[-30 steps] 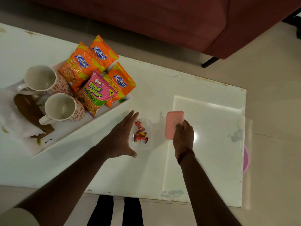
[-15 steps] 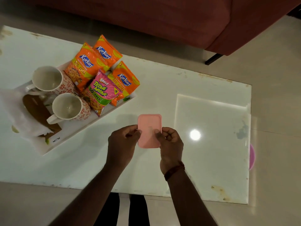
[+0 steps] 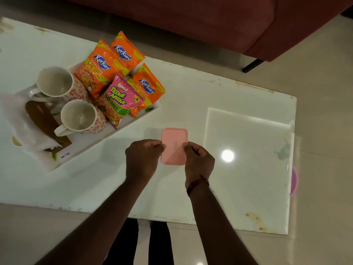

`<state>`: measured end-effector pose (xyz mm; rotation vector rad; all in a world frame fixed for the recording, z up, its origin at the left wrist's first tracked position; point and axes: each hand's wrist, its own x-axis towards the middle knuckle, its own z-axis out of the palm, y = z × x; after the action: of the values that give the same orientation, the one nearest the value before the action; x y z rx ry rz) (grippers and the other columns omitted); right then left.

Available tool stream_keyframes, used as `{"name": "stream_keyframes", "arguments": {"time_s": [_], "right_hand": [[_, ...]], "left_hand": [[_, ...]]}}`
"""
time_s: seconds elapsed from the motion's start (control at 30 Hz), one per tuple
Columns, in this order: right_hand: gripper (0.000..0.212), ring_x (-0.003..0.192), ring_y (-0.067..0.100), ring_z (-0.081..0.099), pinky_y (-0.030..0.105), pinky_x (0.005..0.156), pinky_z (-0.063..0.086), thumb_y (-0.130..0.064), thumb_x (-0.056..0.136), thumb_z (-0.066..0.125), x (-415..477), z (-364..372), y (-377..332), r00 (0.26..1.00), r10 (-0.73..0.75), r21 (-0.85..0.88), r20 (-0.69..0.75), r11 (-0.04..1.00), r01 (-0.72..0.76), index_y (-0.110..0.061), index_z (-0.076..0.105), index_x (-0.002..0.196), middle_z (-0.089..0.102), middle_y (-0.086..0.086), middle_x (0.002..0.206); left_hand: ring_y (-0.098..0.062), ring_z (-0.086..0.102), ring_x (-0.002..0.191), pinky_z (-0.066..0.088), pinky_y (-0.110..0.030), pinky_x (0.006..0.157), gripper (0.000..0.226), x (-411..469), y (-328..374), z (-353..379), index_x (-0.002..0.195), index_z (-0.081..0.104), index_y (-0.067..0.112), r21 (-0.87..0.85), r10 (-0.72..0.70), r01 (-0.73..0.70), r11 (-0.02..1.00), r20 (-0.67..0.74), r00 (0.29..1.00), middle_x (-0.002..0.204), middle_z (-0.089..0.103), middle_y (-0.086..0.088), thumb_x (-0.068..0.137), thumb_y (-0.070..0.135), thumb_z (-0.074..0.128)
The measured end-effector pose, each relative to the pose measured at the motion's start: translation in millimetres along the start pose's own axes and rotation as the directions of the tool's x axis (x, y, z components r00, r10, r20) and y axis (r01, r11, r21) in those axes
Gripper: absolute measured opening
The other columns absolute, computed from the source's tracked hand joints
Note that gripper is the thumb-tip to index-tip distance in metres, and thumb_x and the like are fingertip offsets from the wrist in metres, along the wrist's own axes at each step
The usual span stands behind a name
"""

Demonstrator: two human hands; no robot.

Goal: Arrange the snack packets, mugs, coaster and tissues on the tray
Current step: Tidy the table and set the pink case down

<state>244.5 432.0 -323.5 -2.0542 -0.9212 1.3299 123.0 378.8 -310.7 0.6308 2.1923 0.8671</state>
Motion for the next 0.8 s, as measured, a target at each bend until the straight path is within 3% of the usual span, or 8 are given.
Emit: {"name": "stream_keyframes", "arguments": {"time_s": [0.33,0.53,0.8], "right_hand": [[0.006,0.08,0.01,0.07,0.025,0.072,0.056,-0.021,0.079,0.073,1.2,4.0,8.6,1.0,-0.003,-0.068,0.005,0.998,0.003,-0.023,0.078,0.082,0.074,-0.014,0.078],[0.008,0.081,0.01,0.07,0.025,0.072,0.056,-0.02,0.081,0.072,2.5,4.3,10.1,1.0,-0.011,-0.087,0.013,0.996,0.012,-0.022,0.078,0.084,0.075,-0.012,0.08],[0.007,0.078,0.002,0.068,0.017,0.066,0.051,-0.021,0.081,0.071,6.0,4.4,10.4,0.999,-0.034,-0.094,0.02,0.995,0.035,-0.025,0.077,0.082,0.073,-0.016,0.077]], "left_hand": [[-0.004,0.066,0.066,0.044,-0.009,0.065,0.017,-1.1,-8.2,2.6,0.092,0.079,0.014,0.024,-0.016,0.016,1.0,0.003,1.0,0.078,0.077,0.003,0.083,0.026,0.072],[-0.006,0.069,0.066,0.054,-0.022,0.073,0.017,-0.2,-10.5,4.2,0.091,0.079,0.013,0.011,-0.026,0.026,1.0,0.016,1.0,0.076,0.077,0.003,0.083,0.026,0.073],[-0.005,0.067,0.066,0.05,-0.02,0.069,0.018,3.1,-9.2,6.5,0.091,0.079,0.015,0.015,-0.06,0.06,0.998,0.032,0.998,0.072,0.075,0.006,0.082,0.029,0.073]]}}
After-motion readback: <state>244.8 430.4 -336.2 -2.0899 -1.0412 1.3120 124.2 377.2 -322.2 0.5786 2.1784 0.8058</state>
